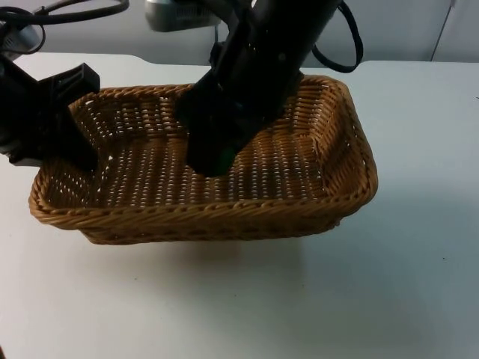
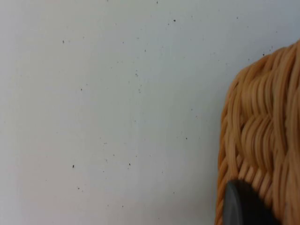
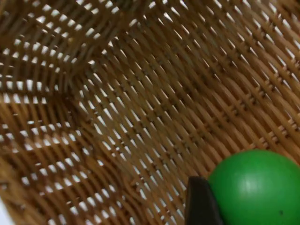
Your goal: Pick up the basket with the left hand and place the ball into the basket with the right hand.
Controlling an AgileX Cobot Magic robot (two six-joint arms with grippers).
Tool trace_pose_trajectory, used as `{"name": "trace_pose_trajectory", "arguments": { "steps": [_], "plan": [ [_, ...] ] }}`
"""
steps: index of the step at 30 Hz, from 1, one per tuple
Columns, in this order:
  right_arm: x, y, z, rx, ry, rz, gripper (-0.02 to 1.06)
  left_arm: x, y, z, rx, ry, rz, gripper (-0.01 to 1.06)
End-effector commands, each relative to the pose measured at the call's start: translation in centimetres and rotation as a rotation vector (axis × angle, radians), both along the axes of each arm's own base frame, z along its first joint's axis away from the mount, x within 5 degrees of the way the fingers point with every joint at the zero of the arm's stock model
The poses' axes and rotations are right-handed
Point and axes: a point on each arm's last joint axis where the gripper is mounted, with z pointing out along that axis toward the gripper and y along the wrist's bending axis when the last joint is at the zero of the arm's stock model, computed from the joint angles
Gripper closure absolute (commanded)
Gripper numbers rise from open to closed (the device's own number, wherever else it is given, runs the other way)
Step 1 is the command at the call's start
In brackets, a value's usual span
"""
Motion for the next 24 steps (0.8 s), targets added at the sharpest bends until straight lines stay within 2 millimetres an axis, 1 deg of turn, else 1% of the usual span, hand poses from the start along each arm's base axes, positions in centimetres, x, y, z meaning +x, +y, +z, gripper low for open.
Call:
{"name": "trace_pose_trajectory", "arguments": {
  "steps": [1,2,3,5,14,16,17,18,20,22,23,24],
  "plan": [
    [0.1,0.2,-0.3,0.000,-0.011,0.000,0.72,-0.1,-0.1,0.6,-0.035,-0.001,0.017,1.05],
    [0.1,0.2,-0.3,0.000,-0.011,0.000,0.72,-0.1,-0.1,0.6,-0.035,-0.001,0.017,1.05],
    [0.3,0.3,-0.4,0.004,-0.020,-0.004,0.65,-0.1,-0.1,0.6,-0.035,-0.001,0.017,1.05],
    [0.4,0.3,-0.4,0.010,-0.032,-0.007,0.62,-0.1,-0.1,0.6,-0.035,-0.001,0.017,1.05],
    [0.9,0.4,-0.4,0.023,-0.085,-0.017,0.60,-0.1,-0.1,0.6,-0.035,-0.002,0.015,1.05],
    [0.9,0.4,-0.4,0.025,-0.088,-0.018,0.51,-0.1,-0.1,0.6,-0.035,-0.002,0.015,1.05],
    [0.9,0.4,-0.4,0.026,-0.081,-0.038,0.42,-0.1,-0.1,0.6,-0.035,-0.002,0.015,1.05],
    [0.9,0.5,-0.3,0.027,-0.074,-0.060,0.37,-0.1,-0.1,0.6,-0.035,-0.002,0.015,1.05],
    [1.0,0.5,-0.1,0.032,-0.069,-0.079,0.34,-0.1,-0.1,0.6,-0.035,-0.002,0.015,1.05],
    [1.0,0.6,0.5,0.027,-0.060,-0.077,0.34,-0.1,-0.1,0.6,-0.035,-0.002,0.015,1.05],
    [1.0,0.6,0.5,0.027,-0.060,-0.077,0.34,-0.1,-0.1,0.6,-0.035,-0.002,0.015,1.05],
    [1.1,0.6,1.0,0.023,-0.052,-0.078,0.34,-0.1,-0.1,0.6,-0.035,-0.002,0.015,1.05]
  ]
}}
